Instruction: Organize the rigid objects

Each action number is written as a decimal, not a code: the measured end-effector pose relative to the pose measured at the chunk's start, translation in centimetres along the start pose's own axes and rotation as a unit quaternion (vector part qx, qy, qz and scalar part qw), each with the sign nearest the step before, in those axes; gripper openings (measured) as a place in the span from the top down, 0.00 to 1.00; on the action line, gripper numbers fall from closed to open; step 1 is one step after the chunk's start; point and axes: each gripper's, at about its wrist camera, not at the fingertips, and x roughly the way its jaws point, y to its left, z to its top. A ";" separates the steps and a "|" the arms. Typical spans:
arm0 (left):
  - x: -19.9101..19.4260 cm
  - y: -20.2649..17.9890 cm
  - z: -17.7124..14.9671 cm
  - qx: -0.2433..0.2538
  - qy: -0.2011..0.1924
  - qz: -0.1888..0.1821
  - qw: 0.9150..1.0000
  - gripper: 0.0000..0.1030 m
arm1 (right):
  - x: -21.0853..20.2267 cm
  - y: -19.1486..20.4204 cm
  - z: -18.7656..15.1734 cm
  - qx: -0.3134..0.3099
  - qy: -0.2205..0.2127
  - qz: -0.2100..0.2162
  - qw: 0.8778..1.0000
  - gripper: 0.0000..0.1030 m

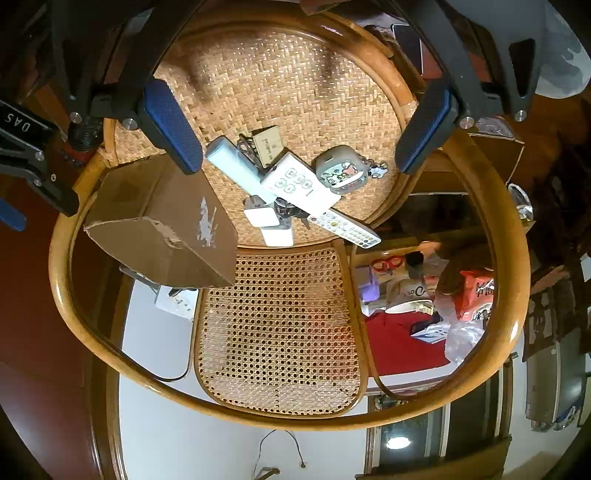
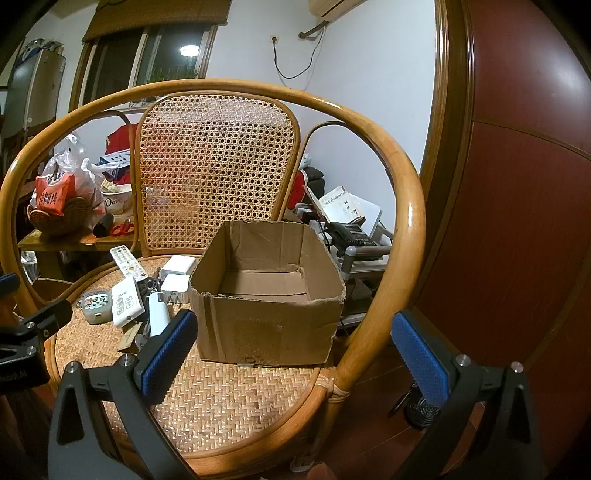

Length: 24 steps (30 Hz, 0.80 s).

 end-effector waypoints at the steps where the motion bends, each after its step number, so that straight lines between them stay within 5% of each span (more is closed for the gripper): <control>1: 0.0 -0.1 0.0 0.001 -0.001 0.001 1.000 0.00 | 0.0 0.0 0.0 0.000 0.000 0.000 1.000 0.00; 24: 0.2 -0.4 -0.1 0.005 0.005 -0.003 1.000 0.00 | 0.1 0.0 -0.1 -0.001 0.004 -0.002 1.000 0.00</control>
